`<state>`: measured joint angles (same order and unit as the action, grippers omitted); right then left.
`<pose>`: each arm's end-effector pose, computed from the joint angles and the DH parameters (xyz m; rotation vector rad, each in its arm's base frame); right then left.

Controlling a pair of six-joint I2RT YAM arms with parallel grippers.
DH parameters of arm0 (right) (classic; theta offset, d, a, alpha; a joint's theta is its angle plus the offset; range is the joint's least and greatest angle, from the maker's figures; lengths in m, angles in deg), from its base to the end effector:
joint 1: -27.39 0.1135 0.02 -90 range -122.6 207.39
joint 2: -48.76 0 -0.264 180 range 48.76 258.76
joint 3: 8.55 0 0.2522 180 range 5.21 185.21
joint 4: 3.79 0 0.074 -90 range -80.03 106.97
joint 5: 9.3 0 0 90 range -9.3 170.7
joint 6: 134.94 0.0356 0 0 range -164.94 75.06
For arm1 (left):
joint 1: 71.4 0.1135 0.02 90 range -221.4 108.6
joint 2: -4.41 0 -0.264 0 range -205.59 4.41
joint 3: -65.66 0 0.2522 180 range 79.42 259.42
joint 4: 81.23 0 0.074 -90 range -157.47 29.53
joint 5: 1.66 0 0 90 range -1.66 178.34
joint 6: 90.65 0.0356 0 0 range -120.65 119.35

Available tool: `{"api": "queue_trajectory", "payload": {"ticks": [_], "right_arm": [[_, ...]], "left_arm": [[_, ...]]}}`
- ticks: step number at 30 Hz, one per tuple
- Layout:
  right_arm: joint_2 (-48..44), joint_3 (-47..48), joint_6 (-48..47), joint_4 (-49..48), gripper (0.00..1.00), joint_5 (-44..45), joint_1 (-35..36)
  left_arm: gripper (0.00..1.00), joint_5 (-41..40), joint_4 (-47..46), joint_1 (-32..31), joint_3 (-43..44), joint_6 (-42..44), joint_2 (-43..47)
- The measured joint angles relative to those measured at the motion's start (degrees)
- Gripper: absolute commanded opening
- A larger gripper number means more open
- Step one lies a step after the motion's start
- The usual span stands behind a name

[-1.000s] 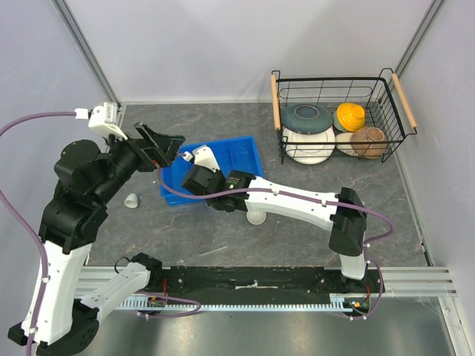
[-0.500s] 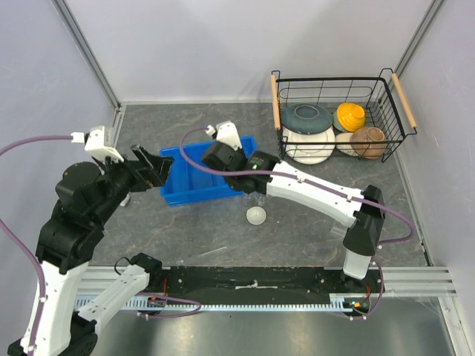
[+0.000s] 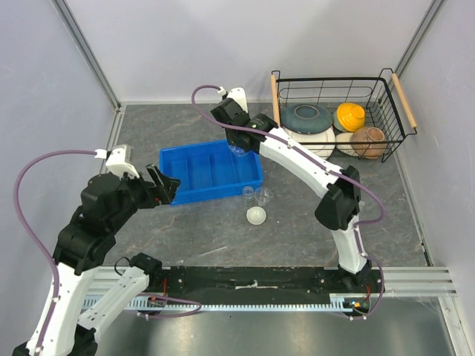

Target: Organize the chemistry lab equipment

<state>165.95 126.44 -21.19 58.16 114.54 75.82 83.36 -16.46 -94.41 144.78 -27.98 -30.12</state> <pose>0.3168 0.3273 0.3533 -0.1910 2.1794 0.0072 0.0793 -0.0303 0.4024 -0.1329 1.9500 -0.5030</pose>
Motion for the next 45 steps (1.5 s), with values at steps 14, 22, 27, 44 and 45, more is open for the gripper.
{"api": "queue_trajectory", "payload": {"ticks": [14,22,27,44,45], "right_arm": [[9.1,1.9,0.4,-2.0,0.0,-8.6,-7.2],[10.4,-0.3,1.5,-5.2,0.0,-11.7,-7.7],[10.6,-4.1,1.9,-7.5,0.0,-12.6,-7.7],[10.6,-11.2,1.4,-16.0,0.23,-11.5,-7.8],[10.6,-11.2,1.3,-16.2,0.24,-11.3,-7.8]], "left_arm": [[0.91,3.8,-0.8,0.0,-6.6,0.4,-1.4],[0.91,3.9,-2.1,0.0,-7.1,1.3,-2.6],[0.91,4.0,-2.8,0.0,-8.2,1.7,-3.3],[0.9,4.0,-4.9,0.0,-8.9,3.0,-4.2],[0.9,4.0,-4.9,0.0,-8.9,3.1,-4.2]]}}
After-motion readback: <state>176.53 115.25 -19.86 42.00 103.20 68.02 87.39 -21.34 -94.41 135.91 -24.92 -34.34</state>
